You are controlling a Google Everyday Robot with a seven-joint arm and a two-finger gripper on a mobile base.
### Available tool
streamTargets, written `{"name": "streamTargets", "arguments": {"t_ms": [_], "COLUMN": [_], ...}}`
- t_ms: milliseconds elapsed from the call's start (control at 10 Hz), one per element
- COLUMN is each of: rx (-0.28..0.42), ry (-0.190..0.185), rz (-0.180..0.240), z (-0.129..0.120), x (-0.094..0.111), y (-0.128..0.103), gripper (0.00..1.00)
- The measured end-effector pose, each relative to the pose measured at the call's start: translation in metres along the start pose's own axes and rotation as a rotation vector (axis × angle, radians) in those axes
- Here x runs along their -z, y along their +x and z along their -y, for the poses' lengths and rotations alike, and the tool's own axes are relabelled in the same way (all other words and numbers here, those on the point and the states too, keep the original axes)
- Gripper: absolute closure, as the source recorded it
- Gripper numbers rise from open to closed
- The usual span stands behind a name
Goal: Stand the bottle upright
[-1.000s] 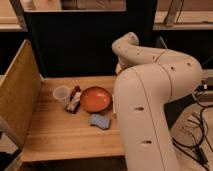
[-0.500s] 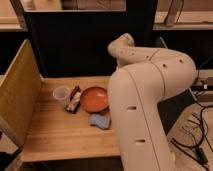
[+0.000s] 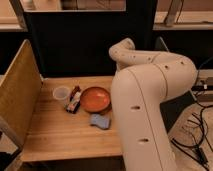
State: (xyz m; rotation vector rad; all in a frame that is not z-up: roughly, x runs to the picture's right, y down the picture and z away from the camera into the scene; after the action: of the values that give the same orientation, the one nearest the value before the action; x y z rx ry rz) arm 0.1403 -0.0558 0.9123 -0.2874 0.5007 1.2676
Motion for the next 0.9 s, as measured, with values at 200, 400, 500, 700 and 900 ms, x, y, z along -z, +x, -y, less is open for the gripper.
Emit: {"name": "streamTargets", "arguments": {"t_ms": [200, 400, 500, 700, 900], "rx": [0.004, 0.004, 0.005, 0.020, 0.048], "ry": [-0.005, -0.005, -0.006, -0.022, -0.055], "rz": [-0.010, -0.011, -0.010, -0.021, -0.049], "z": [-0.003, -0.003, -0.004, -0.011, -0.030], "x": [-0.003, -0.003, -0.003, -0.005, -0.015], "y": [0.003, 0.003, 0.003, 0.009, 0.022], "gripper": [0.20, 0.20, 0.20, 0.20, 0.20]}}
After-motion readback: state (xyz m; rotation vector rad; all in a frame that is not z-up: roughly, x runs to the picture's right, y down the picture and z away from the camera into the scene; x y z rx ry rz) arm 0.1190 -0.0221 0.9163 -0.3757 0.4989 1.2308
